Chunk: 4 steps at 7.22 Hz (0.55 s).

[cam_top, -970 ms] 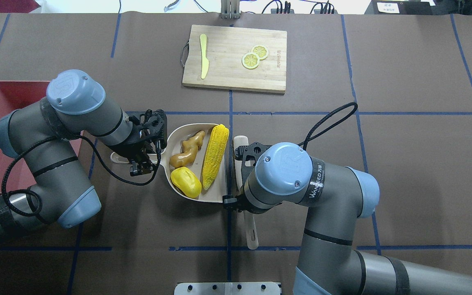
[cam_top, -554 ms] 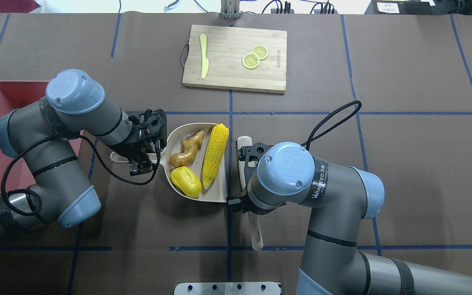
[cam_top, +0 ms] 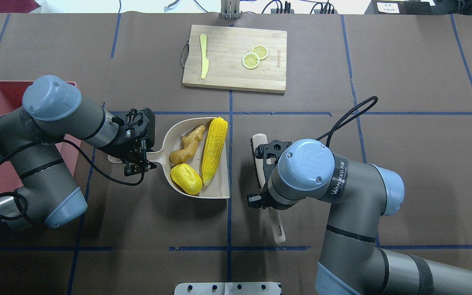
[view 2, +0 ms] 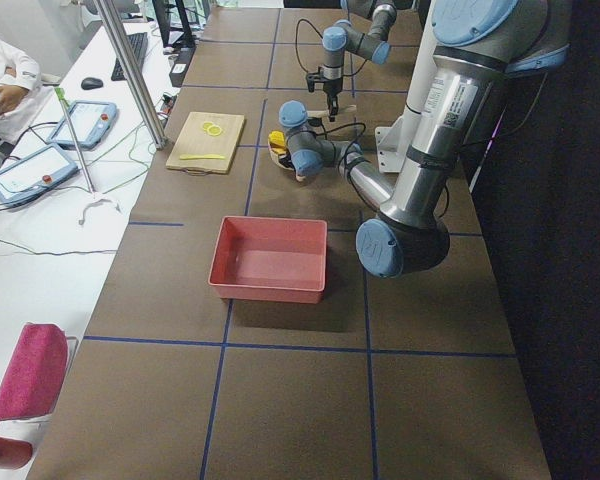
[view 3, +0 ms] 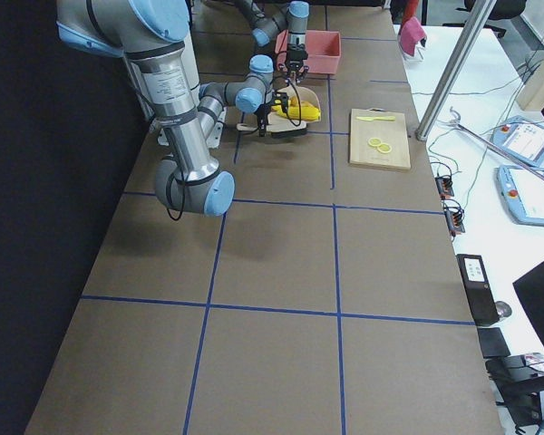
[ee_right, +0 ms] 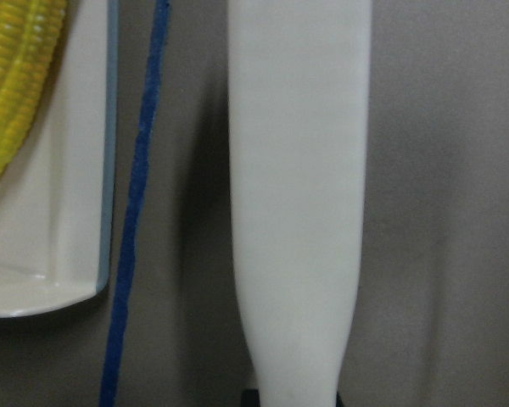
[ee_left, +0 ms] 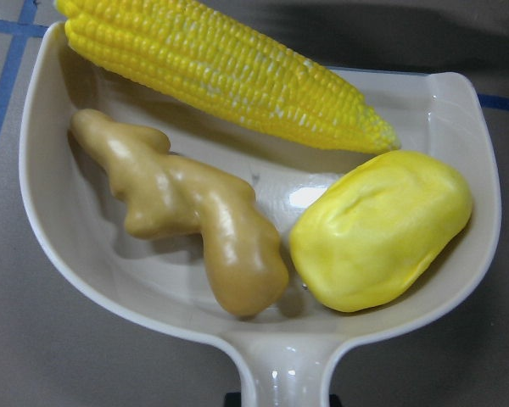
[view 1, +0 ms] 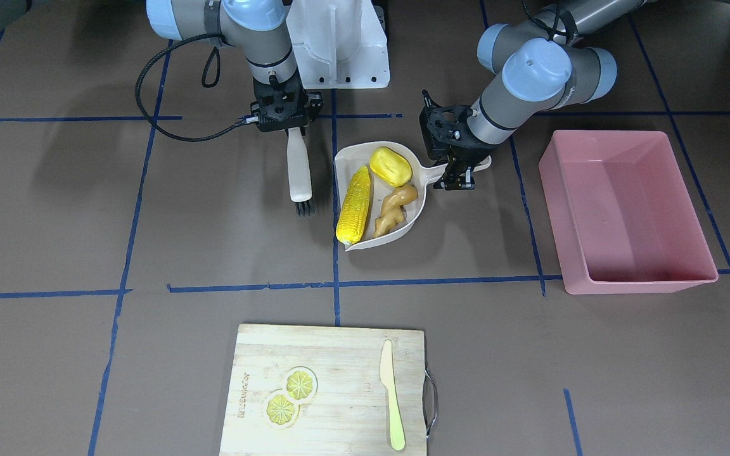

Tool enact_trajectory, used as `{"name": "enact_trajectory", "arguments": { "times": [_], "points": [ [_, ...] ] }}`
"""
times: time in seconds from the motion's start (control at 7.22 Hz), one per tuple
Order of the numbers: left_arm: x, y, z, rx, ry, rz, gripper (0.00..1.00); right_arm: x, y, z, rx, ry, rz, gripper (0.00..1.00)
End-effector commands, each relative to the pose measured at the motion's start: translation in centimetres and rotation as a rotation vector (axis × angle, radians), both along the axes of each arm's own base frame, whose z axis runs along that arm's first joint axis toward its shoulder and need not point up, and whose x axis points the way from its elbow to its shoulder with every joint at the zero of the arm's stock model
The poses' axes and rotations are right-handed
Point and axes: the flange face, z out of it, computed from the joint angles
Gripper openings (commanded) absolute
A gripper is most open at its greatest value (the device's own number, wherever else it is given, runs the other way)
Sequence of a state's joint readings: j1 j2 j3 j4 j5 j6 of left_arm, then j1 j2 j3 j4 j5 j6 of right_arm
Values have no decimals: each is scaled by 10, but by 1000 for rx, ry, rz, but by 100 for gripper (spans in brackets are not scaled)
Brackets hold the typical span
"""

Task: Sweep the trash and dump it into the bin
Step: 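Carry the loaded dustpan with the left gripper over the pink bin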

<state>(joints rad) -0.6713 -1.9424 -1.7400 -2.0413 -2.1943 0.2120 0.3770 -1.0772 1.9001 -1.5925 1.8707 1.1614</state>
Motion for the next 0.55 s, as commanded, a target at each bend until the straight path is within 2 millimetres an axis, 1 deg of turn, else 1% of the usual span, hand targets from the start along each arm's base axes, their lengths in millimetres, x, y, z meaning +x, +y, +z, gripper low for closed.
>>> {"name": "enact_trajectory", "arguments": {
  "times": [0.0, 0.14, 0.28, 0.42],
  "points": [
    [-31, -15, 0, -33, 53, 16, 0, 10, -2, 17, 13, 19, -17, 0],
    [-51, -26, -3, -57, 74, 17, 0, 11, -3, 16, 11, 18, -12, 0],
    [-75, -38, -7, -99, 98, 6, 0, 12, -6, 19, 5, 25, 0, 0],
    [-103, -52, -6, -116, 114, -10, 0, 16, -13, 19, -1, 25, 12, 0]
  ]
}}
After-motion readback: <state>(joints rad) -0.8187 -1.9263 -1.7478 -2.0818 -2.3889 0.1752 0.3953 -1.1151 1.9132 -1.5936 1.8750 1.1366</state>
